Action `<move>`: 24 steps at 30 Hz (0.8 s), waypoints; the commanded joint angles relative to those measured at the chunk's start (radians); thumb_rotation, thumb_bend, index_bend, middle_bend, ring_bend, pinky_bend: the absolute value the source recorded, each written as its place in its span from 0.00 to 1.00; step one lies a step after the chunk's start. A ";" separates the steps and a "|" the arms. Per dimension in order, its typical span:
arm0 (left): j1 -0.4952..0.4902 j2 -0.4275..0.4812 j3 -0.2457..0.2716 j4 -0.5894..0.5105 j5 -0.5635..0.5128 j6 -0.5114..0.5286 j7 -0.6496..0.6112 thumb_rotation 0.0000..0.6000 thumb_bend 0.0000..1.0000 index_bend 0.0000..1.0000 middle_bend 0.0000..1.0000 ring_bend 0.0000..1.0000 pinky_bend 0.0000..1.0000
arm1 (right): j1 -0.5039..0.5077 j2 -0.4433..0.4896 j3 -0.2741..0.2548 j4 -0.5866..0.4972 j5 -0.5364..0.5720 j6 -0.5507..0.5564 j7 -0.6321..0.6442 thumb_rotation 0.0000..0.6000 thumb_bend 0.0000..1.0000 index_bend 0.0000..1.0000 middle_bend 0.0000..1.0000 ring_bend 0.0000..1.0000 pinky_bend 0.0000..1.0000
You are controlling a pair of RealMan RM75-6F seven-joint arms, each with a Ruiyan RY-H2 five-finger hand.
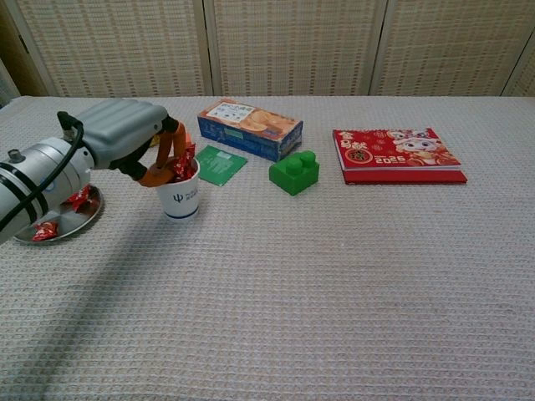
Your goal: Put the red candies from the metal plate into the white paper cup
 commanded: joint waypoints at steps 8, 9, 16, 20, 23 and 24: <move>0.005 0.020 0.015 -0.005 -0.005 0.000 -0.028 1.00 0.37 0.44 0.52 0.72 1.00 | 0.003 -0.003 0.002 -0.002 0.004 -0.006 -0.007 1.00 0.03 0.00 0.00 0.00 0.00; 0.006 0.023 0.017 -0.010 -0.002 0.003 -0.031 1.00 0.37 0.43 0.51 0.72 1.00 | 0.003 -0.004 0.002 -0.002 0.005 -0.006 -0.007 1.00 0.03 0.00 0.00 0.00 0.00; 0.011 0.041 0.031 -0.033 0.010 0.011 -0.039 1.00 0.37 0.33 0.44 0.72 1.00 | 0.005 -0.006 0.000 -0.005 0.005 -0.013 -0.017 1.00 0.03 0.00 0.00 0.00 0.00; 0.010 0.043 0.032 -0.035 0.012 0.012 -0.040 1.00 0.37 0.31 0.41 0.72 1.00 | 0.005 -0.006 0.000 -0.006 0.005 -0.013 -0.018 1.00 0.03 0.00 0.00 0.00 0.00; 0.009 0.047 0.030 -0.039 0.012 0.017 -0.042 1.00 0.37 0.29 0.38 0.72 1.00 | 0.003 -0.005 0.001 -0.006 0.006 -0.009 -0.018 1.00 0.03 0.00 0.00 0.00 0.00; 0.014 0.057 0.028 -0.052 0.018 0.031 -0.045 1.00 0.37 0.28 0.37 0.72 1.00 | 0.003 -0.005 0.001 -0.005 0.007 -0.009 -0.019 1.00 0.03 0.00 0.00 0.00 0.00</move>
